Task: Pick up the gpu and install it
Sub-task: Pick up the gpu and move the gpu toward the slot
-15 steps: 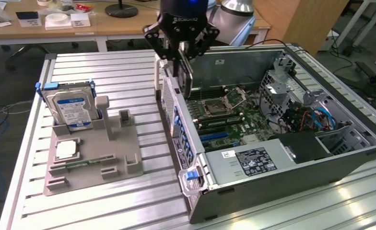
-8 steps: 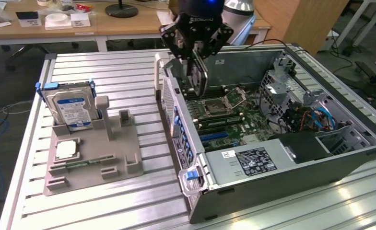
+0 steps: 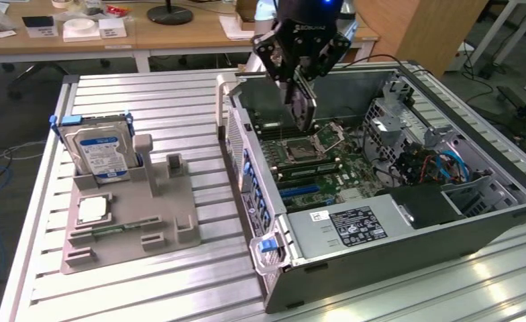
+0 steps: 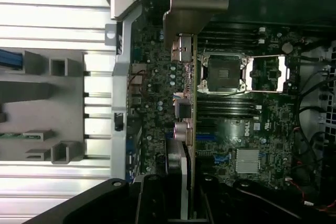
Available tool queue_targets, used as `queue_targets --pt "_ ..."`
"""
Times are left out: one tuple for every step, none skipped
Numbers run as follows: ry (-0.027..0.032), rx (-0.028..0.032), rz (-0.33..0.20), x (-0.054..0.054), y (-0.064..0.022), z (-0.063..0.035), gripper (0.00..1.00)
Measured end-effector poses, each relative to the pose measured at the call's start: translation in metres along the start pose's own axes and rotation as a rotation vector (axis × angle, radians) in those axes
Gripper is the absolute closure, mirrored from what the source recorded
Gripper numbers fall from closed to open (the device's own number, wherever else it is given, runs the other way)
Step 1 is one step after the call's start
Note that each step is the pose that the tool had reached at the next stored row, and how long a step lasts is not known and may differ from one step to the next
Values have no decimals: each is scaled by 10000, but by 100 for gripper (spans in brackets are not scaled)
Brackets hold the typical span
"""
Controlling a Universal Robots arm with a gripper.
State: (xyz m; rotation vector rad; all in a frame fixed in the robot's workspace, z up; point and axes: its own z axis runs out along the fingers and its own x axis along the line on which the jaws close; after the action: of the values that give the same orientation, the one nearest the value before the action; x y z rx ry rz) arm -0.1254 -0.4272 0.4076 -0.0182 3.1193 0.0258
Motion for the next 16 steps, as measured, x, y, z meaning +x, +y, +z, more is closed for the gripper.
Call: queue_targets --pt "0 -1 -2 -46 -1 1 72" --pt "0 0 -3 -91 -1 3 72" --pt "0 0 -1 -139 -2 4 72" --pt "0 -1 -1 -184 -2 6 72" --pt "-1 -1 -3 -230 -3 7 72" --pt "0 -1 -2 -274 -3 8 72" --pt "0 0 0 -319 -4 9 72" --pt "0 0 -2 -364 -5 11 72" --pt "0 -1 -3 -409 -5 12 72" --pt "0 0 -1 -456 -6 14 72" --pt "0 3 -1 -502 -6 15 72" --pt "0 18 -4 -545 -7 16 72" --pt "1 80 -3 -580 -7 16 72" --pt "3 207 -6 -608 -7 17 72" --pt "3 365 -10 -630 -6 19 72" --pt "6 489 -11 -653 -6 19 72"
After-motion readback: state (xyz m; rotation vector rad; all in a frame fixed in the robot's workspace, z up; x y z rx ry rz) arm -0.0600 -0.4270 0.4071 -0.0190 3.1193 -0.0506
